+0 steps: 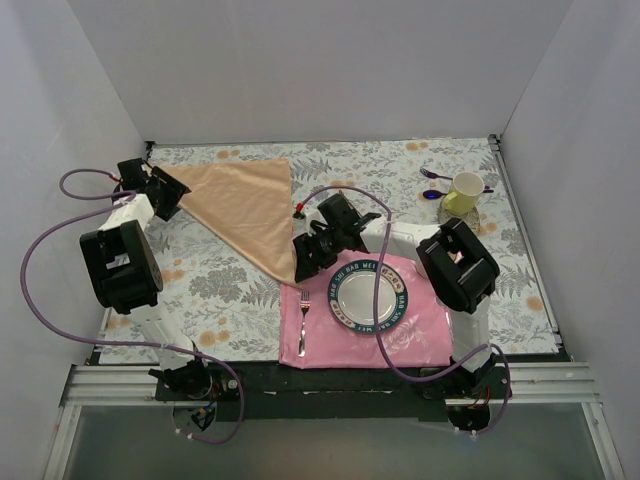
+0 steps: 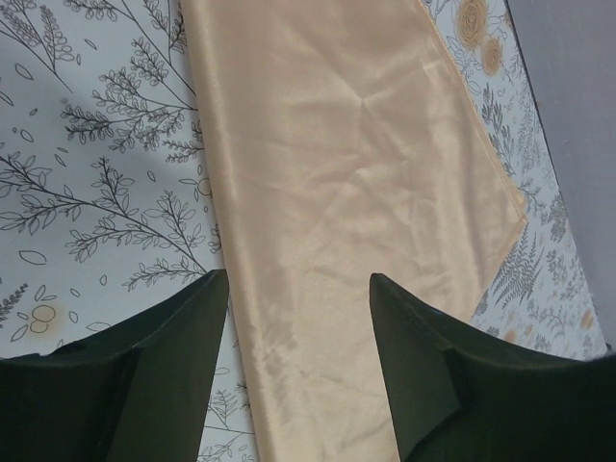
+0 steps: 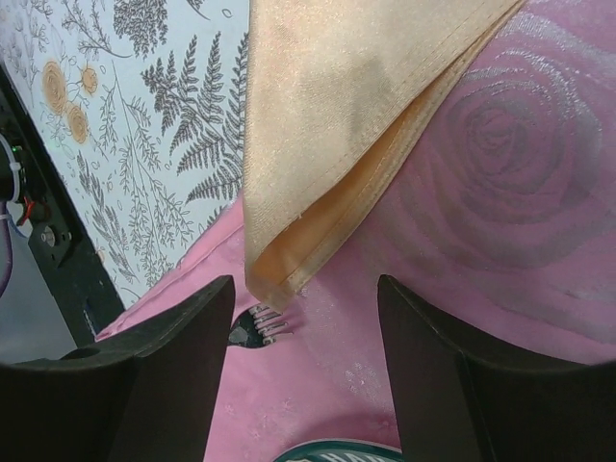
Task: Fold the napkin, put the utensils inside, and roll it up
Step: Grab a utensil with the left arm
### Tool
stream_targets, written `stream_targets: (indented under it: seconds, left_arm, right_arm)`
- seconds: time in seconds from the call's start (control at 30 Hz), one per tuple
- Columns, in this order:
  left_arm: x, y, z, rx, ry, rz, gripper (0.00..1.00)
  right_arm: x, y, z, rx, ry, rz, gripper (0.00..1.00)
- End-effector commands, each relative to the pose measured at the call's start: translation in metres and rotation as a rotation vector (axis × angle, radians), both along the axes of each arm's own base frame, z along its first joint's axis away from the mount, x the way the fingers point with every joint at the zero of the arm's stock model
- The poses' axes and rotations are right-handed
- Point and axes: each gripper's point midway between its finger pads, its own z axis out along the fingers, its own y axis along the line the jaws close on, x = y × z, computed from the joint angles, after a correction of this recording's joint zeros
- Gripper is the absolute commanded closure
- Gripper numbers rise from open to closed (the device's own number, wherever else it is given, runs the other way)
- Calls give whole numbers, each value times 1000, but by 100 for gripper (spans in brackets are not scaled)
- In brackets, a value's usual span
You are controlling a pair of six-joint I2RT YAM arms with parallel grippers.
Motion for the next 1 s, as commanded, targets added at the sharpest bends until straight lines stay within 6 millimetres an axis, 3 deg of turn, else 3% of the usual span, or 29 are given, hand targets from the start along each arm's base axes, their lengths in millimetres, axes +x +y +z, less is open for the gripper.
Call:
stream_targets:
  seconds: [0.0,0.37,0.8,0.97]
  left_arm:
    - [2,-8,-1,-70,-39,4,41]
    - [-4,7,-16,-61,-36,93,45]
    - [6,14,-55,-83,10,120,50]
    - [8,15,-56,-81,-14,127,53]
  right_arm:
    - [11,9,12,32,-34,8,30]
    - [21,19,21,60,-26,-36,30]
    - [35,24,22,69,-1,-97,33]
    - [40,33,25,91,5,-95,33]
